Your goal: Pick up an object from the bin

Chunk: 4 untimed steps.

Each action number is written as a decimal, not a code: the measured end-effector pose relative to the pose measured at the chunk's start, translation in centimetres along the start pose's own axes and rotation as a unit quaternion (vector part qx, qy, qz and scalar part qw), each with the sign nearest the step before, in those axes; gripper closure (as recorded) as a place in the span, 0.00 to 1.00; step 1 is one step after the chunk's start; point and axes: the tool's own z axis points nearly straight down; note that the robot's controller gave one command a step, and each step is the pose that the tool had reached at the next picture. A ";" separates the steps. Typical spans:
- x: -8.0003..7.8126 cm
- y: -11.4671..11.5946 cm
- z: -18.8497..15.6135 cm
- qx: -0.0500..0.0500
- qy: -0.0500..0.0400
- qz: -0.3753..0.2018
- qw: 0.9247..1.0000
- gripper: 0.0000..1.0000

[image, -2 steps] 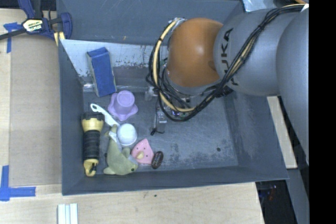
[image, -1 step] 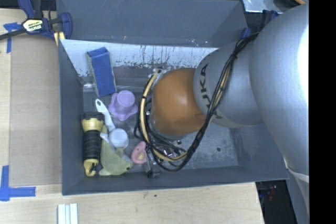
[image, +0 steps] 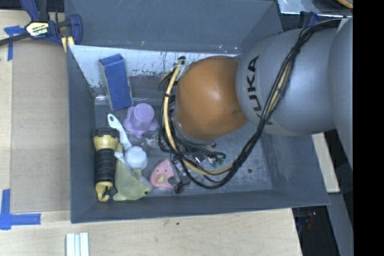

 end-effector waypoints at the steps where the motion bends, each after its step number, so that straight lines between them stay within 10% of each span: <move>1: -0.6 0.5 3.5 -0.003 0.005 -0.158 0.987 0.00; 2: -1.3 1.4 6.2 0.001 -0.004 -0.296 0.955 0.00; 3: -1.4 0.2 6.0 -0.001 -0.004 -0.332 0.943 1.00; 4: -1.4 0.2 6.0 -0.001 -0.004 -0.332 0.943 1.00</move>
Offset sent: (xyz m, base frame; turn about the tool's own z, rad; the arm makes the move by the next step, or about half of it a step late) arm 0.0017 0.0173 -0.0646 -0.6016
